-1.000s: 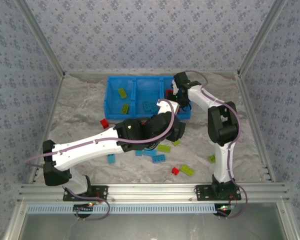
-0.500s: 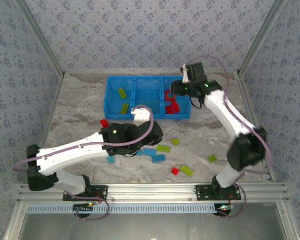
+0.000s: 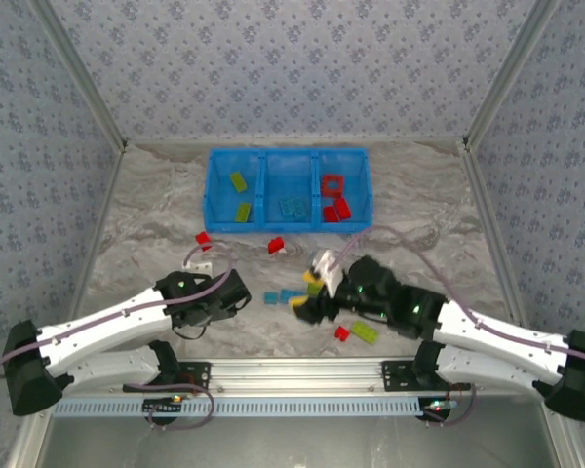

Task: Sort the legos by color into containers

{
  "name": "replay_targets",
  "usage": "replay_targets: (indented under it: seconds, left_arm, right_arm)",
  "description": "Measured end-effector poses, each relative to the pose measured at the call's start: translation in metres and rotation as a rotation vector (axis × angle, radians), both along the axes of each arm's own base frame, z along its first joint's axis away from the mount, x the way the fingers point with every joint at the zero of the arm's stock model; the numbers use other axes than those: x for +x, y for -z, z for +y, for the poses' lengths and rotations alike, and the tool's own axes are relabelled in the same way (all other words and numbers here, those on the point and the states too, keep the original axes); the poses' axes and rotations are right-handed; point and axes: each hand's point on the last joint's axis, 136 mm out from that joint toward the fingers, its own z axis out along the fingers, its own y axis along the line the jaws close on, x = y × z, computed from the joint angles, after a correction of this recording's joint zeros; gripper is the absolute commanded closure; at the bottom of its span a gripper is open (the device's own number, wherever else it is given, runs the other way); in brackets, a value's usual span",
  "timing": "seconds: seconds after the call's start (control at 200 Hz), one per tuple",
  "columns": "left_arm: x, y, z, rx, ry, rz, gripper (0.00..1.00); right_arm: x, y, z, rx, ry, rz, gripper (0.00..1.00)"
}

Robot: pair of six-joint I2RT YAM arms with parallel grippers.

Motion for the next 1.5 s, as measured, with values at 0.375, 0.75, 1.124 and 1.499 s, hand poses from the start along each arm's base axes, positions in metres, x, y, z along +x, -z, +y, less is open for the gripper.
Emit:
replay_targets:
  seconds: [0.375, 0.75, 1.124, 1.499]
  left_arm:
    - [0.007, 0.045, -0.011, -0.026, 0.019, 0.120, 0.25]
    - [0.019, 0.075, -0.002, -0.034, -0.005, 0.137, 0.52]
    - [0.033, 0.081, -0.014, -0.064, 0.031, 0.113, 0.72]
    - [0.061, 0.017, -0.043, -0.122, 0.075, 0.035, 0.81]
  right_arm:
    - [-0.042, 0.040, 0.031, -0.077, -0.112, -0.073, 0.25]
    - [-0.041, 0.031, 0.042, -0.057, -0.101, -0.092, 0.26]
    - [-0.039, 0.031, 0.045, -0.052, -0.097, -0.094, 0.26]
    - [-0.015, -0.003, 0.041, -0.027, 0.030, -0.186, 0.26]
